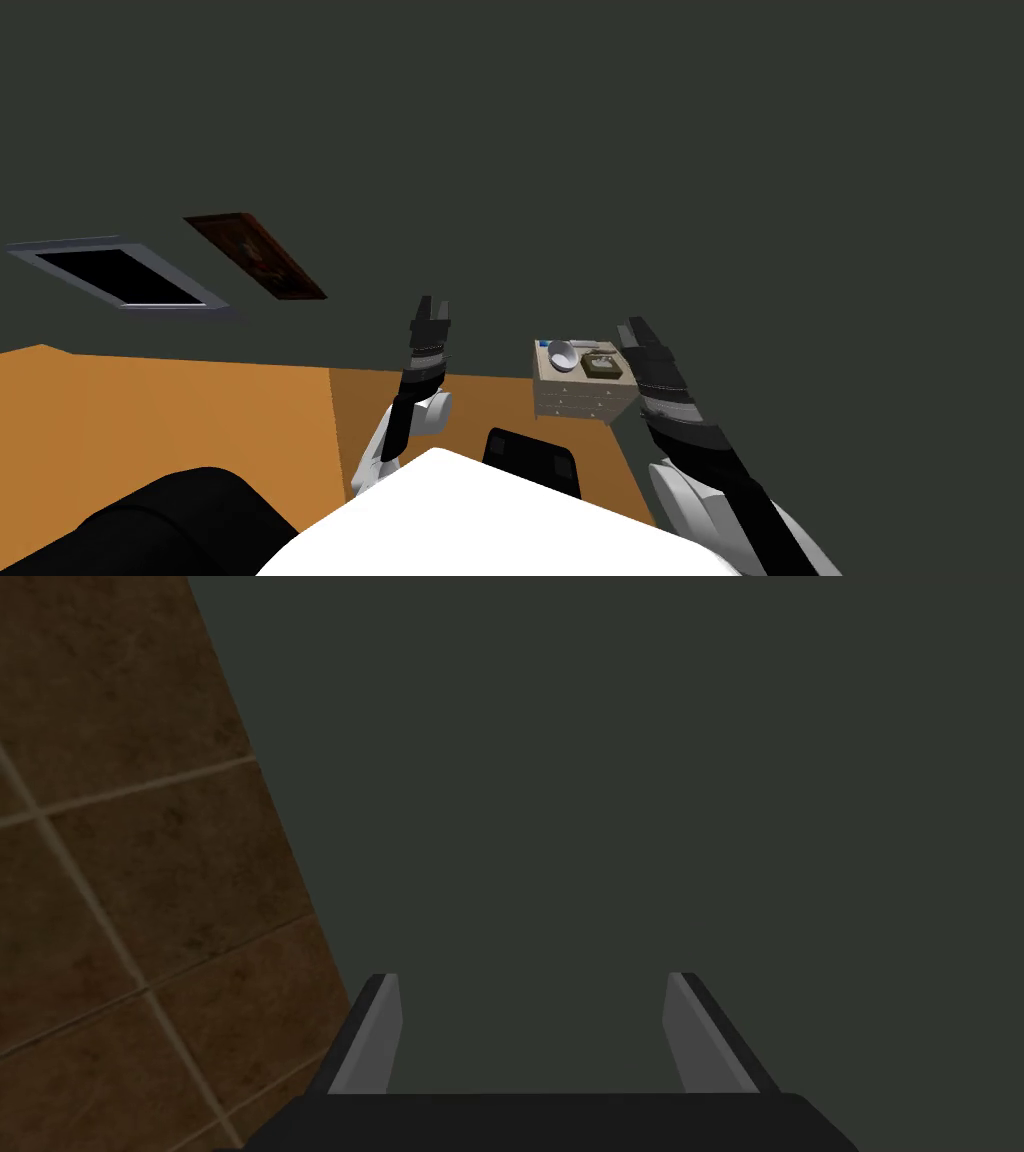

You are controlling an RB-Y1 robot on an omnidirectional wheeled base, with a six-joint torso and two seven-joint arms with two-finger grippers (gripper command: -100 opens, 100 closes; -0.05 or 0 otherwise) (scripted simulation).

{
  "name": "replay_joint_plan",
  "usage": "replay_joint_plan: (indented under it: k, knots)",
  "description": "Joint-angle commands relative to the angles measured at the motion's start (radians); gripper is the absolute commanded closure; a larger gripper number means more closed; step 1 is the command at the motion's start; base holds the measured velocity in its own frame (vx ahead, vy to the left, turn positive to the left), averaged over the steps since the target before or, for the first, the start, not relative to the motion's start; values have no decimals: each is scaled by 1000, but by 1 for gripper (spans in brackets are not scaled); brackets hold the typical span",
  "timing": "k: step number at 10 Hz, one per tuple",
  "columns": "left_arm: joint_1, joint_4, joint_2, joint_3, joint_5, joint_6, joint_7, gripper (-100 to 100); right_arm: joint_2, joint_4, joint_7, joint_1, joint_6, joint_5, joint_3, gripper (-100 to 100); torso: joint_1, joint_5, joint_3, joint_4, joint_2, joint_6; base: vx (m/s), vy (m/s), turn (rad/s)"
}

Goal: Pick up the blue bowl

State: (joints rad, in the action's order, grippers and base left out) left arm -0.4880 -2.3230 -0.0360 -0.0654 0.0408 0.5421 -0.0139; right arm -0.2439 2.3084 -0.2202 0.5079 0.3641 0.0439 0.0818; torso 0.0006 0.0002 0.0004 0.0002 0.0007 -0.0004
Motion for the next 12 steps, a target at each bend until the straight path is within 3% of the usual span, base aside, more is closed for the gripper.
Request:
replay_joint_plan:
  k: [1, 2, 4, 5, 7, 8, 10, 11, 12]
  knots:
    - [0, 0, 0, 0, 0, 0, 0, 0, -50, -19, -45, 20, 1, -23, 3, -100, 0, 0, 0, 0, 0, 0, -8, 20, 296]
    - [0, 0, 0, 0, 0, 0, 0, 0, -58, -19, -45, 20, 1, -23, 3, -100, 0, 0, 0, 0, 0, 0, -3, 11, 145]
    - [0, 0, 0, 0, 0, 0, 0, 0, -122, -49, -112, 45, -8, -60, 8, -100, 0, 0, 0, 0, -1, 0, -2, 22, 308]
    - [0, 0, 0, 0, 0, 0, 0, 0, -132, -49, -112, 45, -8, -60, 8, -100, 0, 0, 0, 0, -1, 0, 5, 19, 134]
    - [0, 0, 0, 0, 0, 0, 0, 0, -198, -86, -178, 76, -19, -101, 11, -100, 0, 0, -1, 0, -1, 0, 8, 29, 320]
    - [0, 0, 0, 0, 0, 0, 0, 0, -205, -86, -185, 76, -19, -101, 11, -100, 1, 0, -1, 0, -1, 0, 5, 20, 137]
    - [0, 0, 0, 0, 0, 0, 0, 0, -272, -128, -251, 115, -31, -146, 12, -100, 1, 0, -1, 0, -1, 0, 18, 36, 348]
    - [0, 0, 0, 0, 0, 0, 0, 0, -275, -128, -263, 115, -31, -146, 12, -100, 1, 0, -1, 0, -2, 0, 20, 23, 127]
    - [0, 0, 0, 0, 0, 0, 0, 0, -309, -151, -304, 137, -38, -170, 12, -100, 1, 0, -1, 0, -2, 1, 14, 37, 218]
